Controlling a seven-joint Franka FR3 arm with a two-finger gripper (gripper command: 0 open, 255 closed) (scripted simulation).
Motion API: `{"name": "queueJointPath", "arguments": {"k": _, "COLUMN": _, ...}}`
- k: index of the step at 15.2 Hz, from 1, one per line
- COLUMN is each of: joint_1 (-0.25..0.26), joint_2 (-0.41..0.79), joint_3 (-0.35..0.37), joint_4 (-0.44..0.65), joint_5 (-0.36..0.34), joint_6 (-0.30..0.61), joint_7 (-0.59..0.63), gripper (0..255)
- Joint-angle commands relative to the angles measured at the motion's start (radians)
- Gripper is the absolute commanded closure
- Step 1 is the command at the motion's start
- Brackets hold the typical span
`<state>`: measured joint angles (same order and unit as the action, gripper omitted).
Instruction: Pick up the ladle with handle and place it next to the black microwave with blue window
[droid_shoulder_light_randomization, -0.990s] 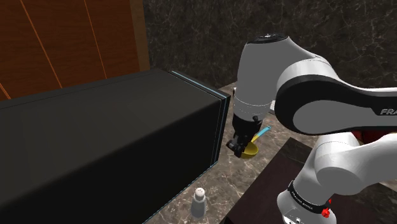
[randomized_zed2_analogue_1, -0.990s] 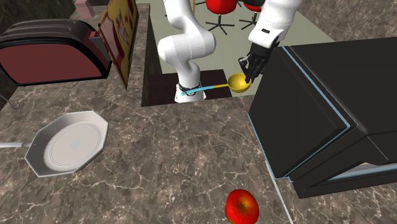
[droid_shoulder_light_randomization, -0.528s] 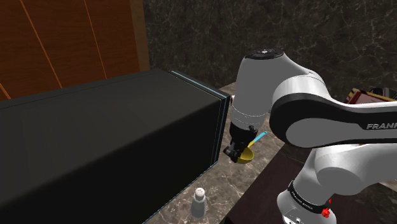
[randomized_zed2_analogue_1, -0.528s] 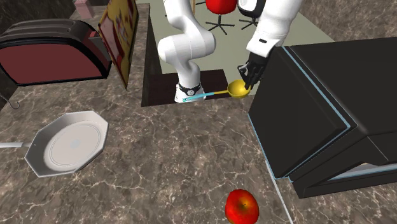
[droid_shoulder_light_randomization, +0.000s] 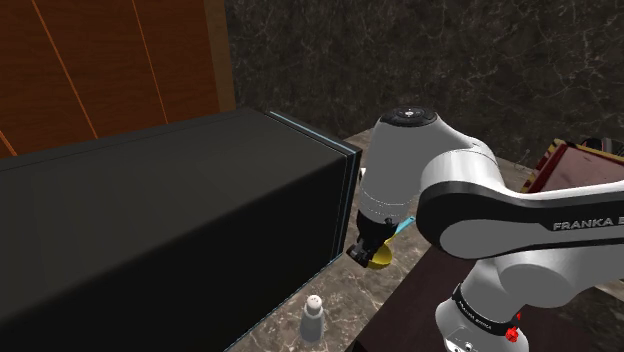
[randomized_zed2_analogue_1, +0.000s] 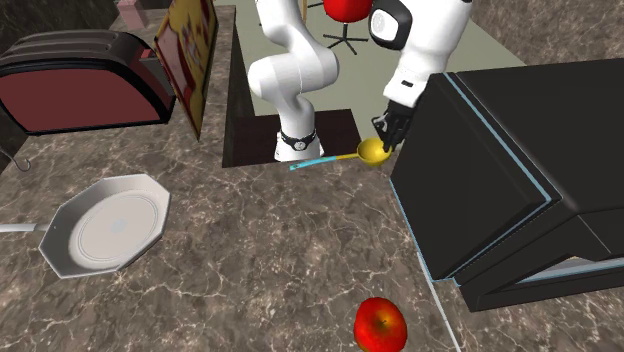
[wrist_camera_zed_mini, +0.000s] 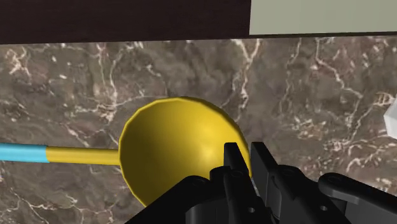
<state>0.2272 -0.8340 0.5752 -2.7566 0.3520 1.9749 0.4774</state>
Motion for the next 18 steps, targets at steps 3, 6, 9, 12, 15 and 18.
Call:
{"name": "queueJointPath", "arguments": {"k": 3, "joint_1": 0.01, "joint_2": 0.051, "joint_3": 0.022, "joint_4": -0.051, "joint_5": 0.013, "joint_6": 0.055, "joint_7": -0.009, "gripper": 255}}
{"name": "queueJointPath", "arguments": {"k": 6, "joint_1": 0.01, "joint_2": 0.051, "joint_3": 0.022, "joint_4": -0.051, "joint_5": 0.013, "joint_6": 0.055, "joint_7": -0.009, "gripper": 255}}
{"name": "queueJointPath", "arguments": {"k": 9, "joint_1": 0.01, "joint_2": 0.051, "joint_3": 0.022, "joint_4": -0.051, "joint_5": 0.012, "joint_6": 0.055, "joint_7": -0.008, "gripper": 255}}
{"name": "queueJointPath", "arguments": {"k": 12, "joint_1": 0.011, "joint_2": 0.053, "joint_3": 0.023, "joint_4": -0.05, "joint_5": 0.012, "joint_6": 0.057, "joint_7": -0.007, "gripper": 0}}
{"name": "queueJointPath", "arguments": {"k": 15, "joint_1": 0.008, "joint_2": 0.058, "joint_3": 0.024, "joint_4": -0.047, "joint_5": 0.011, "joint_6": 0.059, "joint_7": -0.006, "gripper": 0}}
{"name": "queueJointPath", "arguments": {"k": 18, "joint_1": 0.011, "joint_2": 0.035, "joint_3": 0.007, "joint_4": -0.026, "joint_5": 0.001, "joint_6": 0.015, "joint_7": -0.007, "gripper": 0}}
